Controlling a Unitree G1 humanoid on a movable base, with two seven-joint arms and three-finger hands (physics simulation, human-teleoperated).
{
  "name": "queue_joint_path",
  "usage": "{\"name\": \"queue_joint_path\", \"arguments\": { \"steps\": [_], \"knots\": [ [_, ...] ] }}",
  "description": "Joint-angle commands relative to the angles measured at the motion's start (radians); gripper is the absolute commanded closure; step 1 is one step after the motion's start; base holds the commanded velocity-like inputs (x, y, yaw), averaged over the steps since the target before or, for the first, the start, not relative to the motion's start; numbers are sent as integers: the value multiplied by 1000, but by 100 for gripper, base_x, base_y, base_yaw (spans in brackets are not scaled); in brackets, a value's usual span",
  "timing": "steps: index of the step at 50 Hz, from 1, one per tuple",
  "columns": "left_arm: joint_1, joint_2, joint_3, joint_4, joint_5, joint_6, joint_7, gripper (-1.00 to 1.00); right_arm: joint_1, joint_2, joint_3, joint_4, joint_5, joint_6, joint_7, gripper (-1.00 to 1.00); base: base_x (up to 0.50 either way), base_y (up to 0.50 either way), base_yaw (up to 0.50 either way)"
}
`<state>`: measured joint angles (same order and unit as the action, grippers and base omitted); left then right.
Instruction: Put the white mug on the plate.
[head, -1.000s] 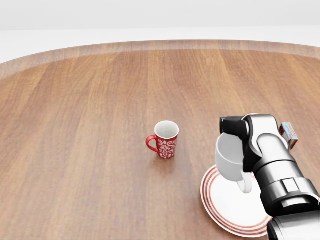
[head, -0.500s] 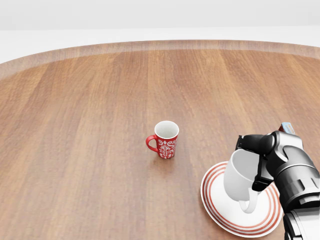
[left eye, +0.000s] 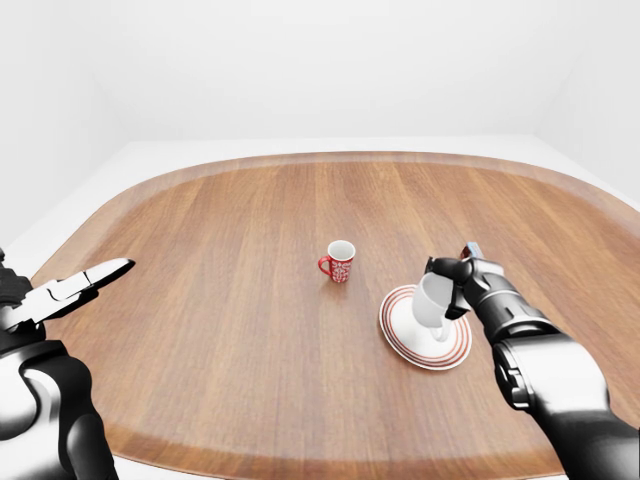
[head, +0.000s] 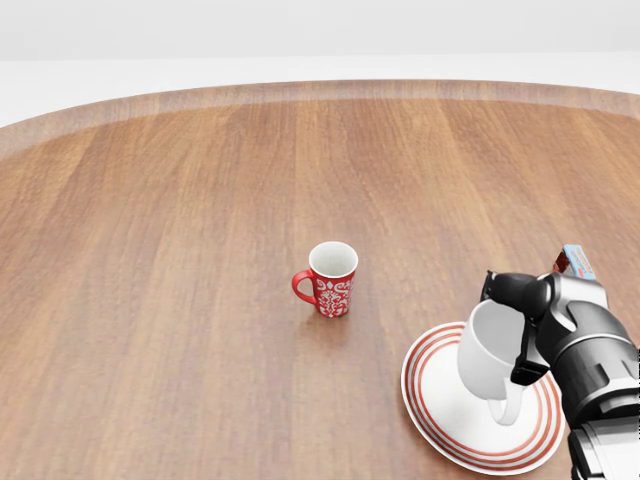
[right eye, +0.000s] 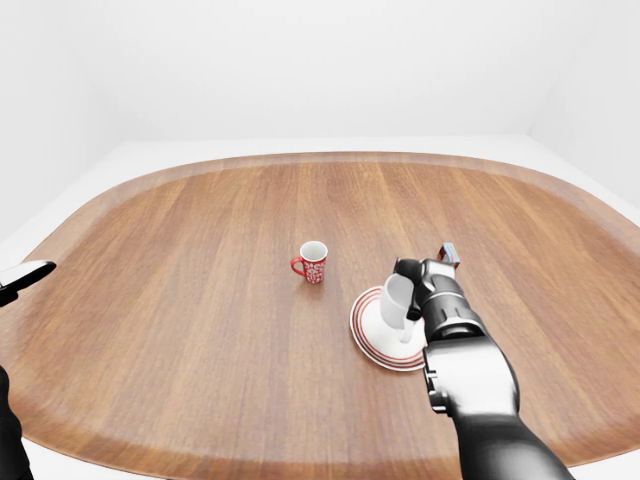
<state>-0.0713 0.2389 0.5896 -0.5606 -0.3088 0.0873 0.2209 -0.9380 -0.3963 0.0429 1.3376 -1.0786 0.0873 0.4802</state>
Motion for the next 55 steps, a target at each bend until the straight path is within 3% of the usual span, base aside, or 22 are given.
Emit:
{"name": "queue_joint_path", "arguments": {
  "steps": [1, 29, 30, 31, 32, 33, 48, 53, 55],
  "knots": [
    [2, -2, 1, 2, 0, 0, -2, -100, 7, 11, 6, 3, -24, 0, -26, 100, 0, 0, 0],
    [0, 1, 1, 5, -2, 0, 0, -100, 65, 31, 5, 19, -46, 0, -72, 100, 0, 0, 0],
    [0, 1, 2, 5, -2, 0, 0, -100, 65, 31, 6, 19, -48, 0, -73, 90, 0, 0, 0],
    [0, 1, 0, 5, -1, 0, 0, -100, 65, 31, 6, 19, -49, 0, -72, 8, 0, 0, 0],
    [0, 1, -1, 5, 0, 0, 0, -100, 65, 30, 6, 19, -49, 0, -72, -21, 0, 0, 0],
    [0, 0, -1, 5, -1, 0, 0, -100, 67, 30, 6, 19, -50, 0, -75, -100, 0, 0, 0],
    [1, 0, 1, 3, -1, 0, -1, -100, 64, 27, 7, 17, -55, 0, -64, -100, 0, 0, 0],
    [2, 0, 3, 4, -2, 0, -2, -100, 40, 24, -18, -1, -5, 0, 59, -100, 0, 0, 0],
    [1, 0, 1, 8, 0, 0, -2, -100, 10, 13, -12, -25, 12, 0, 194, -100, 0, 0, 0]
  ]
}}
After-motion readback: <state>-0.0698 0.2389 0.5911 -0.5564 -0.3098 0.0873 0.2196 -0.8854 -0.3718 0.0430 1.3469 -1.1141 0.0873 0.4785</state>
